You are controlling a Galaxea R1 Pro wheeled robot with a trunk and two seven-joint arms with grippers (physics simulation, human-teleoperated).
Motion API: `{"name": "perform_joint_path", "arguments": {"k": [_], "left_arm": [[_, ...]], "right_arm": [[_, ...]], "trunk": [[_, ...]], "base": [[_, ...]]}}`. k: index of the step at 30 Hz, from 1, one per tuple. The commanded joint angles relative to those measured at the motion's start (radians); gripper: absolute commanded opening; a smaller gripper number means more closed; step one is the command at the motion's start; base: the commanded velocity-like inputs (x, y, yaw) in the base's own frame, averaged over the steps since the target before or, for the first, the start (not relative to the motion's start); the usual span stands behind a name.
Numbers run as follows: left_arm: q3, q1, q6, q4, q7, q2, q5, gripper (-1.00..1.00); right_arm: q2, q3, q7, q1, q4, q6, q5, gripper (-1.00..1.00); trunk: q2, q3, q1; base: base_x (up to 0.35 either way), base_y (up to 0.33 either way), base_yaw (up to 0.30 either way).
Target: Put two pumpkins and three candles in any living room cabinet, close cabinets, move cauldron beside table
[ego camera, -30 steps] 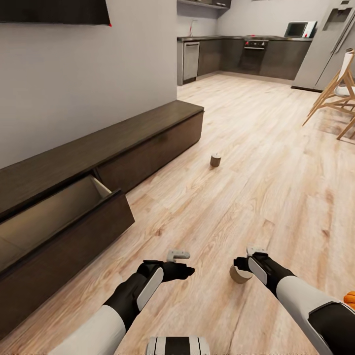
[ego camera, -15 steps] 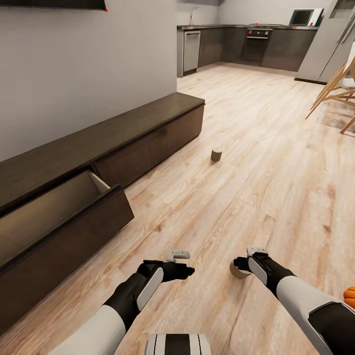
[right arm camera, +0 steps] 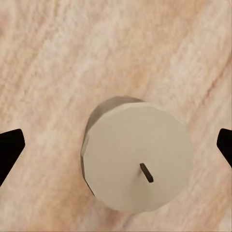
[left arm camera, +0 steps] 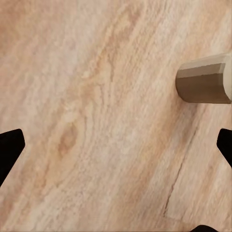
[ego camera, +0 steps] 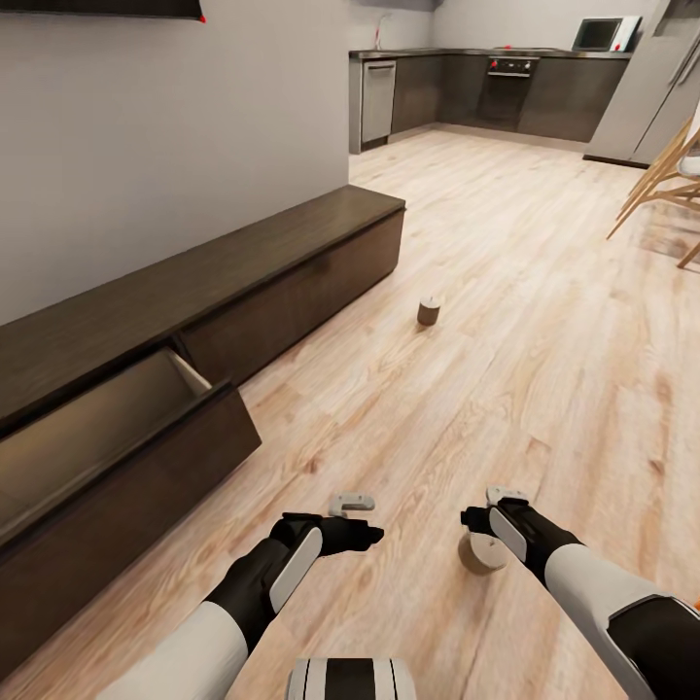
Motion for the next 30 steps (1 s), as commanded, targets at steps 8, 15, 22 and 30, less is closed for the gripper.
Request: {"name": "perform_joint_path", "arguments": {"k": [8, 15, 22, 30], "left_arm": [[0.0, 0.0, 0.004, 0.0, 0.002, 0.0, 0.003, 1.0], [-0.001, 0.0, 0.004, 0.0, 0.002, 0.0, 0.003, 1.0], [-0.001, 0.0, 0.004, 0.0, 0.002, 0.0, 0.003, 1.0], [-0.001, 0.0, 0.003, -0.001, 0.003, 0.0, 0.003, 1.0]], "right_arm": [[-0.001, 0.008, -0.007, 0.0, -0.003, 0.005, -0.011, 1.0], [-0.002, 0.008, -0.007, 0.0, -0.003, 0.005, -0.011, 1.0], [-0.002, 0.008, -0.007, 0.0, -0.003, 0.006, -0.011, 1.0], [-0.002, 0.008, -0.007, 0.0, -0.003, 0.006, -0.011, 1.0]], "trunk": [[0.0, -0.001, 0.0], [-0.001, -0.016, 0.002], [-0.003, -0.043, 0.005], [-0.003, -0.047, 0.005]], "base": [[0.017, 0.0, 0.0], [0.0, 0.0, 0.0], [0.0, 0.0, 0.0], [0.008, -0.013, 0.0]]}}
